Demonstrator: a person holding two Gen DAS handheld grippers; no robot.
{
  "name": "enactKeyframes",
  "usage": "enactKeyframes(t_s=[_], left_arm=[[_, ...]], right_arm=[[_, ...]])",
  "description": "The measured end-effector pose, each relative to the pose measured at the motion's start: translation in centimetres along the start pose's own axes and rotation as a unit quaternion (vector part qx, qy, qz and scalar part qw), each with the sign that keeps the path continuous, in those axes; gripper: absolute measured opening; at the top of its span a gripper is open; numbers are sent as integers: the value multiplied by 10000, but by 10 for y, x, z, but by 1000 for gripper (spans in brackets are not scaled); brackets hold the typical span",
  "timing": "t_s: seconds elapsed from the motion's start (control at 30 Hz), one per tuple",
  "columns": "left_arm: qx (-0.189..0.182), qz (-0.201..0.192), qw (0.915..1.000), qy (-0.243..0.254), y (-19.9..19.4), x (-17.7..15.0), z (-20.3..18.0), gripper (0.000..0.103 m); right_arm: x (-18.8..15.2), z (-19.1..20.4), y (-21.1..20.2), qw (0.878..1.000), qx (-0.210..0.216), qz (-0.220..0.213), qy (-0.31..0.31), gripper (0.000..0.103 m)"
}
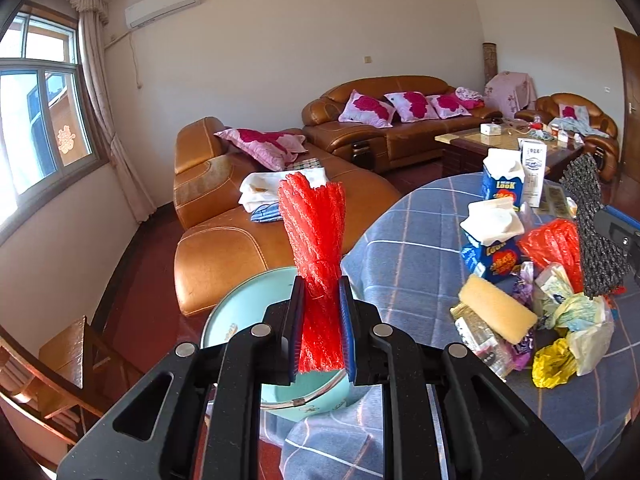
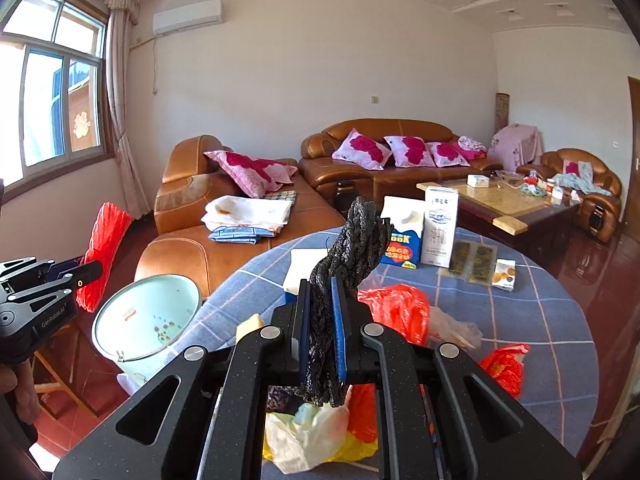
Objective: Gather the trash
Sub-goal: 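Carry the red mesh bag and black pad over the green bin and release both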
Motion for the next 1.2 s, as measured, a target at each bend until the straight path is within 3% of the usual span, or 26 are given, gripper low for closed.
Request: enactKeyframes(t_s=[0.33,0.73,1.2], left_arm=[[562,314,9975,-280,19,-12,48,16],[1394,644,9877,-304,39,-26,99,16],[1781,1031,9785,-133,70,-35,114,17]], right_arm=[[12,49,44,9980,567,74,-271,11],[13,103,81,9919,1081,230,-634,11],[-4,148,115,9795,1611,546,-1076,11]])
Point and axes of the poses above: each gripper's, at about its wrist camera, not at the fingertips, and y roughly the way its jaws point, z to its left, x to its top, the point moved 7 cm from there along y, roughly the way its jaws point, and after that the axes turned 8 degrees about y, right-handed, at the moved point
